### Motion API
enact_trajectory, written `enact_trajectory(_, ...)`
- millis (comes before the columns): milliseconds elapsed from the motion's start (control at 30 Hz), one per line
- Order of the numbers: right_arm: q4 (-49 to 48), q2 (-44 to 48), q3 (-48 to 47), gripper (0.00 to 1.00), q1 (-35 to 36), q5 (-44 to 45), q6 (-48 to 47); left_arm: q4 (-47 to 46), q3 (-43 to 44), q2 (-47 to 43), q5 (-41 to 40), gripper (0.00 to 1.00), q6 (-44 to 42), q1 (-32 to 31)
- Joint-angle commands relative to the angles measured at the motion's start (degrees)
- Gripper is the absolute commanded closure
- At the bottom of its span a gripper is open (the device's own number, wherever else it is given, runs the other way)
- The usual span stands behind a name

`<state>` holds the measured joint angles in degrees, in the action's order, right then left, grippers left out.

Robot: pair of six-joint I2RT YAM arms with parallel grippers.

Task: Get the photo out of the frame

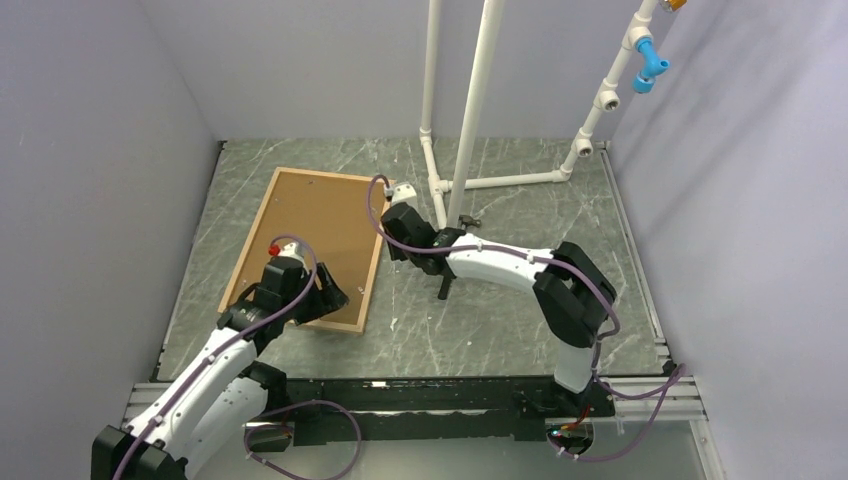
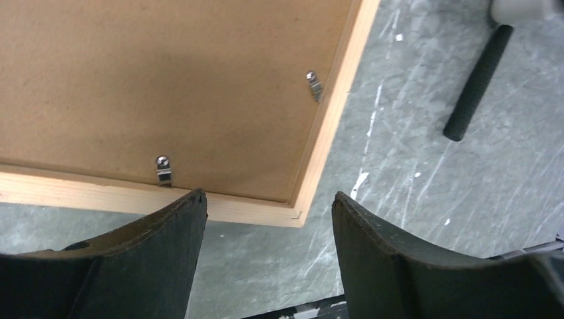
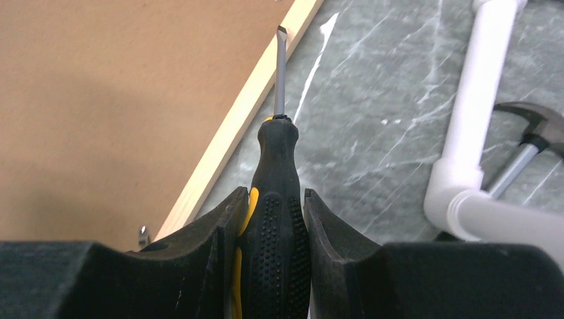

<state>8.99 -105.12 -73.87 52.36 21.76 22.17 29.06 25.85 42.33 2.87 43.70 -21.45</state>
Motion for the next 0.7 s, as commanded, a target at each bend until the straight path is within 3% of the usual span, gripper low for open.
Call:
enact_trajectory(0,-2.56,-3.18,-7.36,1.00,-3.62,-0.84,-1.17,0.90,-2.82,-1.31,-2.67,0.28,3.00,0.01)
enact_trajectory(333,-4.95,-7.82,-10.77,1.00,-5.77,-5.65,-2.84,-0.93,-3.25,2.21,-2.70,0.30,1.59,0.01)
enact_trajectory(667,-3.77,-8.78,-10.37,1.00,-5.86,-8.56,-1.42,1.07,-3.48,0.10,-2.70,0.30,1.54,0.01)
